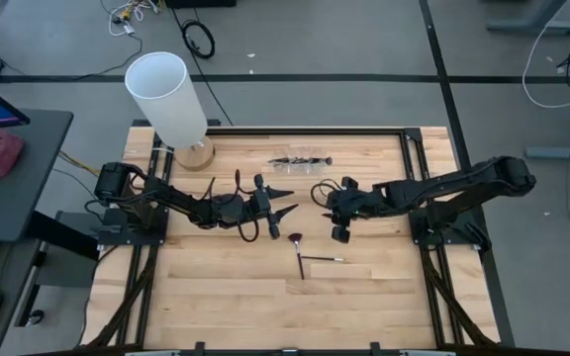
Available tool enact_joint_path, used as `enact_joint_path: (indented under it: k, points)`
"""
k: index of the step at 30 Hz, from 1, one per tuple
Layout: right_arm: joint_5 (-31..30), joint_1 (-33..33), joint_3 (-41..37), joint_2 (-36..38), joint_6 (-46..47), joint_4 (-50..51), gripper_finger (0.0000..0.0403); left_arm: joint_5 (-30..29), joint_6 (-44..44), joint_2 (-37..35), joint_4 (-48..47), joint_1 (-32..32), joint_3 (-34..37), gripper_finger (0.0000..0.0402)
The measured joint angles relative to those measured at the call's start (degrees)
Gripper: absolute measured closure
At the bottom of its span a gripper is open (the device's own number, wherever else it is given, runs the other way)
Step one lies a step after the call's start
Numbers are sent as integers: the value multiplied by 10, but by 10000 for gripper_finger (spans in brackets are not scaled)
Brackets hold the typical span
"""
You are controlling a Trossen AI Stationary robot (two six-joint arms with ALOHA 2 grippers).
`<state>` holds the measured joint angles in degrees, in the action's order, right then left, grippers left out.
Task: Pick & Place Makeup Supplies
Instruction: Put the makeup brush into the transparent organizer
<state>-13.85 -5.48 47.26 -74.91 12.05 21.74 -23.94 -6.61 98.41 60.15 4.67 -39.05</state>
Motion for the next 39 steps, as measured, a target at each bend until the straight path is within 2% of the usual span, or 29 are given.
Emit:
enact_joint_path:
  k: [11,19,23,27,33,39]
  points:
    - [4,-45,-93,0,25,-71,289,0,0,0,0,0,0,220]
    - [74,-52,-196,0,-30,-271,289,0,0,0,0,0,0,220]
    - [95,-59,-237,0,-13,-338,289,0,0,0,0,0,0,220]
    - [94,-92,-273,-6,-40,-397,289,0,0,0,0,0,0,220]
    - [80,-140,-312,-56,-46,-554,289,0,0,0,0,0,0,220]
    - [38,-163,-313,-130,-40,-605,288,2,0,0,0,0,0,220]
